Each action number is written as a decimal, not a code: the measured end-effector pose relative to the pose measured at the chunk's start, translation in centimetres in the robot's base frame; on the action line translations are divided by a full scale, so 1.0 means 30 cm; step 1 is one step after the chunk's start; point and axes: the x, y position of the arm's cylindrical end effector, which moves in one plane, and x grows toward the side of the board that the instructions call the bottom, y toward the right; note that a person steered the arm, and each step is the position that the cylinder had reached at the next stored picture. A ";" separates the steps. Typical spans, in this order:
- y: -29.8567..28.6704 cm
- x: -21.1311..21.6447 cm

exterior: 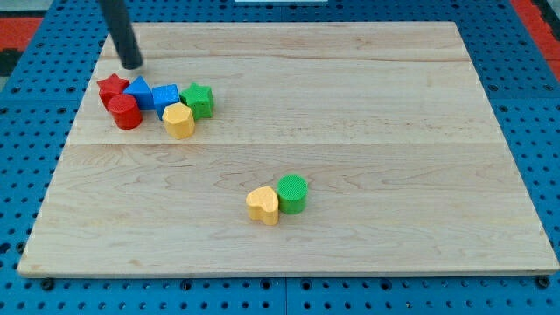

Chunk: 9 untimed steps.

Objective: Bring the green star and blue cube at the center of board

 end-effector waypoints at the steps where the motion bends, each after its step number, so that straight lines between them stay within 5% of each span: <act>1: 0.040 0.113; 3: 0.188 0.265; 4: 0.491 0.326; 5: 0.556 0.452; 7: 0.520 0.429; 9: 0.706 0.429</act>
